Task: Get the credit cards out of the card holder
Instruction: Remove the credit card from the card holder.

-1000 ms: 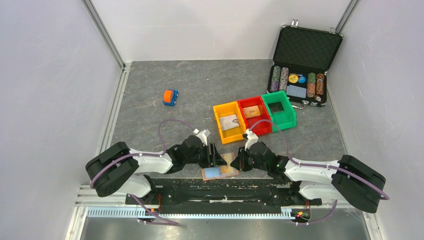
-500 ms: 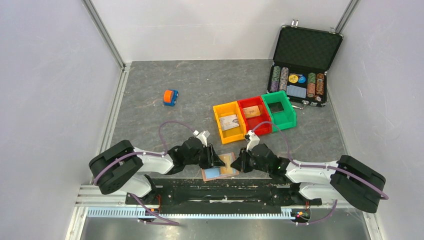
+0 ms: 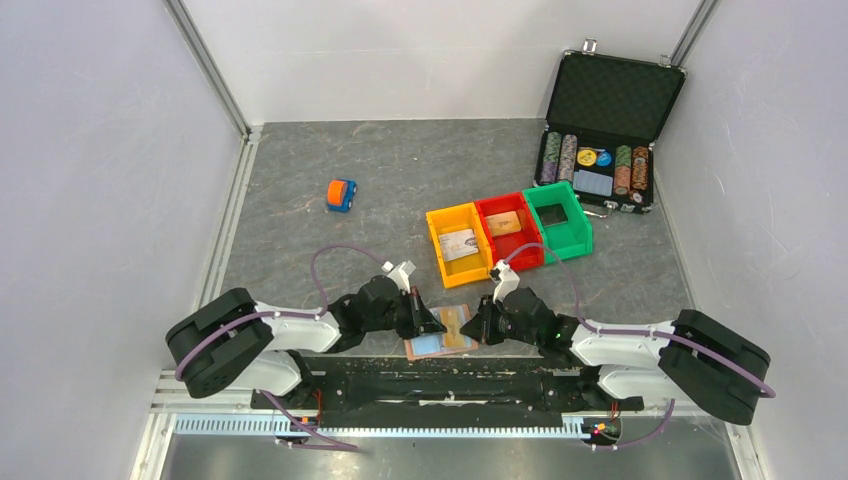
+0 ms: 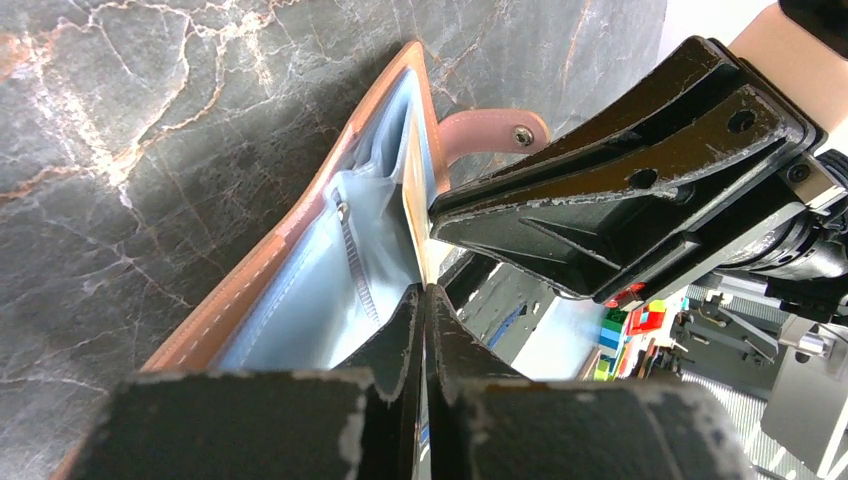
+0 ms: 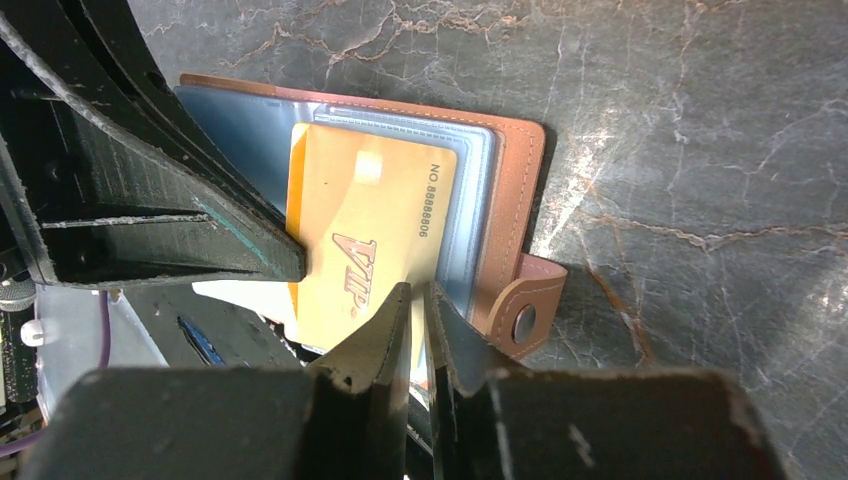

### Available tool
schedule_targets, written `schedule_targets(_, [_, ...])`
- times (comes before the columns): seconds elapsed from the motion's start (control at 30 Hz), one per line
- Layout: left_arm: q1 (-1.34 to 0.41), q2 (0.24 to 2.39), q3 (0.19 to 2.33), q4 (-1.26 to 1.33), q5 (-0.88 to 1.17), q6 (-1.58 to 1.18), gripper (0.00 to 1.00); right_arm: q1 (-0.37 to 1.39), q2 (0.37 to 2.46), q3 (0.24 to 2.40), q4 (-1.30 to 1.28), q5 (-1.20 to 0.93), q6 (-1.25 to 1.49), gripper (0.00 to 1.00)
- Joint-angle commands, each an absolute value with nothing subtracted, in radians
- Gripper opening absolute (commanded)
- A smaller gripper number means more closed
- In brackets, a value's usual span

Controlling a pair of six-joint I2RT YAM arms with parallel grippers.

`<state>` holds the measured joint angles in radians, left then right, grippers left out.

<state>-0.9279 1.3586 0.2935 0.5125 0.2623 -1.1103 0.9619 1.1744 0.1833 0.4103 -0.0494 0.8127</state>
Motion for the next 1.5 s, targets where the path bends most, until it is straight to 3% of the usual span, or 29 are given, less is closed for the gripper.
schedule_targets(0.0, [-0.935,1.347,0.290,0.599,0.265,-1.158,0.02,0.965,1.194,0.164,0.393,-0.049,0.818,0.12])
schedule_targets(0.83, [-0.924,1.173,0.220,0.401,0.161,-1.114,0.03,0.965,1.182,0.169,0.376,-0.029,0.815,0.10])
schedule_targets(0.93, [-0.922,1.195,0.213,0.455,0.185,-1.118,0.11,0.966,1.177,0.168,0.380,-0.031,0.814,0.10])
schedule_targets(1.0, [-0.922,1.210,0.209,0.492,0.202,-1.124,0.02,0.966,1.175,0.167,0.380,-0.031,0.813,0.11])
schedule_targets(1.13, [-0.916,1.217,0.203,0.503,0.202,-1.133,0.02,0.965,1.175,0.167,0.380,-0.032,0.814,0.11])
schedule_targets(1.23, [-0.910,1.212,0.210,0.467,0.196,-1.127,0.13,0.965,1.166,0.172,0.379,-0.032,0.814,0.11])
schedule_targets(1.37, [-0.907,1.216,0.218,0.459,0.199,-1.117,0.03,0.965,1.164,0.194,0.367,-0.037,0.811,0.11])
schedule_targets(1.47, [-0.905,1.216,0.222,0.456,0.201,-1.109,0.03,0.966,1.162,0.210,0.364,-0.043,0.810,0.11])
